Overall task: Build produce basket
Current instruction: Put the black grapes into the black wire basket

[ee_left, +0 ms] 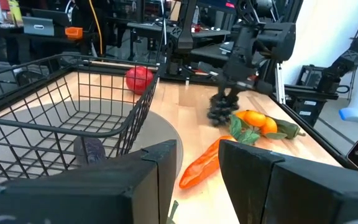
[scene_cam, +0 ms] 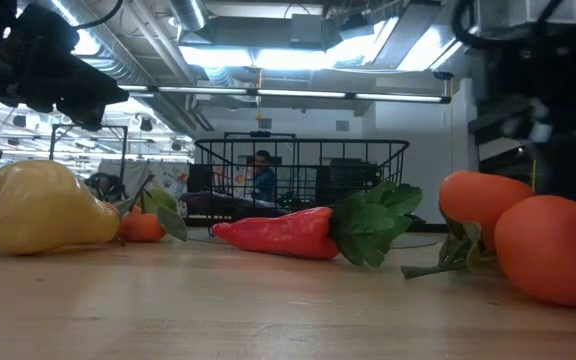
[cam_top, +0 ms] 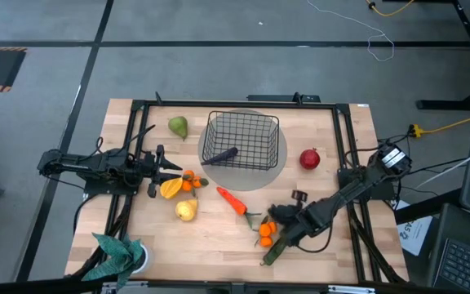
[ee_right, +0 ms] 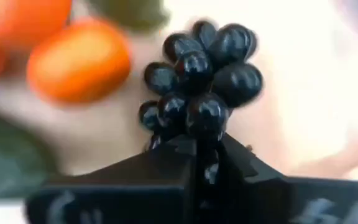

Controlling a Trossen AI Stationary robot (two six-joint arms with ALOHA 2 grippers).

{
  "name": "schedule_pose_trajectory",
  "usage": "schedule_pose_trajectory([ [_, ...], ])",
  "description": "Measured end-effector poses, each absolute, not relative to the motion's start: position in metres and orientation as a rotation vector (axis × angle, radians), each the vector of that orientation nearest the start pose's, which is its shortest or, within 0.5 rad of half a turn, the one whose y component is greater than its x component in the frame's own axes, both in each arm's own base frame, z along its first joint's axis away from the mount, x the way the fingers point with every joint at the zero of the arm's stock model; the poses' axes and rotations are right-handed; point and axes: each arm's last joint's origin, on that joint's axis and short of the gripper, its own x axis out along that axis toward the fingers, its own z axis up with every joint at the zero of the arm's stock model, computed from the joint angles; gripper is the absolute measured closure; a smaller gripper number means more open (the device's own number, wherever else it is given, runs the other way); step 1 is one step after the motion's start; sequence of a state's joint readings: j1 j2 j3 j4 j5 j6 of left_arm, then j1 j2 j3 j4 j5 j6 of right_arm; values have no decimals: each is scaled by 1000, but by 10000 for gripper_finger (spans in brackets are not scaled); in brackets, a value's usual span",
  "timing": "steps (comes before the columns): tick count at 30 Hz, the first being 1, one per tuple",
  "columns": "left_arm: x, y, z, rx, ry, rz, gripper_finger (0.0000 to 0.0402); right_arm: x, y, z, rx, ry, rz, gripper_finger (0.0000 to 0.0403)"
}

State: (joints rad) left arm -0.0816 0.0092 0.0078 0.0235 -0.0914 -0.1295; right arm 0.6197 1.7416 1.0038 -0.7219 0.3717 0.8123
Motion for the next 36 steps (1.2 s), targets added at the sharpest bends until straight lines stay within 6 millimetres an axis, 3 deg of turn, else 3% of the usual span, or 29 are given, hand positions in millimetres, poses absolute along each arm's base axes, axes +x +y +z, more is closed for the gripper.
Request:
schedule_pose_trajectory([
  [5,98,-5,168,-134,-23,8,292,258,166,177,-211,1171,-334,393],
  [15,98,-5,168,-159,-23,8,292,287,176,268,-575,867,-432,393],
  [22,98,-5,168,-159,-23,9,292,300,167,315,-815,632,-691,391],
  [28,98,-5,168,-157,-23,8,292,319,135,339,-818,669,-778,390],
  [36,98,-5,168,-157,-23,8,292,345,60,350,-627,846,-760,389],
])
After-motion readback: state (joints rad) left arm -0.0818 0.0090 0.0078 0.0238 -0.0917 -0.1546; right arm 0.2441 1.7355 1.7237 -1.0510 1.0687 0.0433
